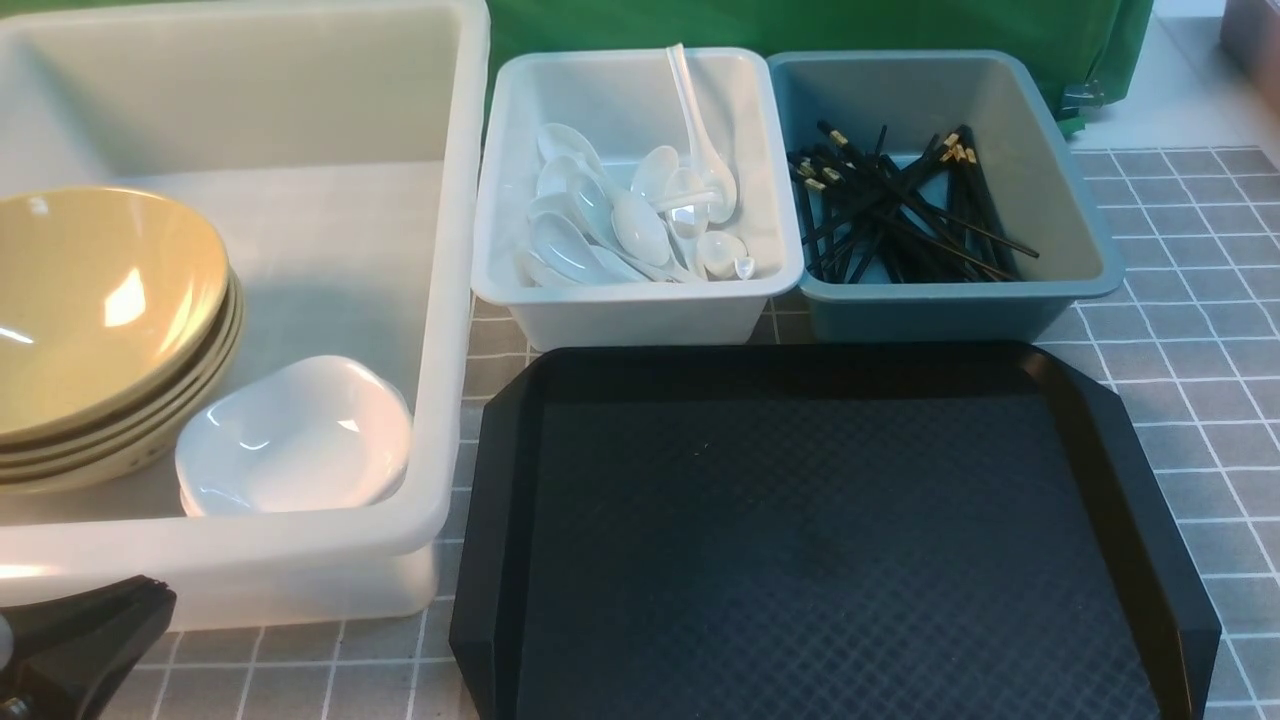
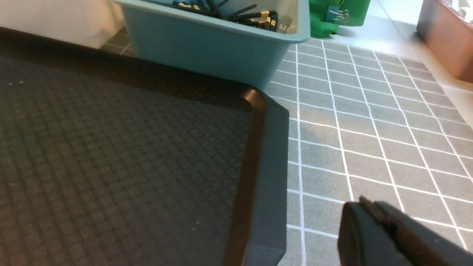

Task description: On grey table put chopsticks spoon bowls plates into blue grey white boxes.

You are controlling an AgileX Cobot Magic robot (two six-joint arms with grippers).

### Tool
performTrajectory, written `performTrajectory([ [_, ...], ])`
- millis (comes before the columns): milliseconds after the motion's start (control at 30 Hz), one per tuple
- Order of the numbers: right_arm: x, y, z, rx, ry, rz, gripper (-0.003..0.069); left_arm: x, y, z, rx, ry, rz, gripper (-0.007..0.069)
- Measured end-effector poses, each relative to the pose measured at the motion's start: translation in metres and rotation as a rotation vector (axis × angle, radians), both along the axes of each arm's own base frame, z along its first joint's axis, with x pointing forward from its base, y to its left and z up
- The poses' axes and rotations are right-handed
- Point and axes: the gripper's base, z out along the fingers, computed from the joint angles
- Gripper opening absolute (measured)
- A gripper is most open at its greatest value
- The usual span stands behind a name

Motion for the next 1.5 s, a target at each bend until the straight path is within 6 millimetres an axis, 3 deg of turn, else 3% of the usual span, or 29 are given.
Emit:
performTrajectory([
  [500, 0.000, 0.000, 0.000, 0.000, 0.000, 0.000, 0.0043, -0.008, 0.005, -0.001, -0.031, -0.062, 0.018, -0.0011],
  [667, 0.000, 0.000, 0.000, -0.001, 0.000, -0.003, 0.0050, -0.030, 0.026, -0.001, -0.059, -0.231, 0.227, -0.0011],
  [867, 0.000, 0.000, 0.000, -0.002, 0.001, -0.003, 0.0058, -0.026, 0.025, -0.021, -0.130, -0.233, 0.354, -0.0011],
  [900, 0.000, 0.000, 0.000, -0.002, 0.001, -0.003, 0.0059, -0.023, 0.022, -0.038, -0.170, -0.177, 0.368, -0.0011],
  [1067, 0.000, 0.000, 0.000, -0.003, 0.002, -0.003, 0.0062, -0.016, 0.018, -0.077, -0.224, -0.093, 0.365, -0.0011],
  [1500, 0.000, 0.000, 0.000, -0.003, 0.003, -0.003, 0.0078, -0.012, 0.015, -0.078, -0.219, -0.169, 0.307, -0.0011],
])
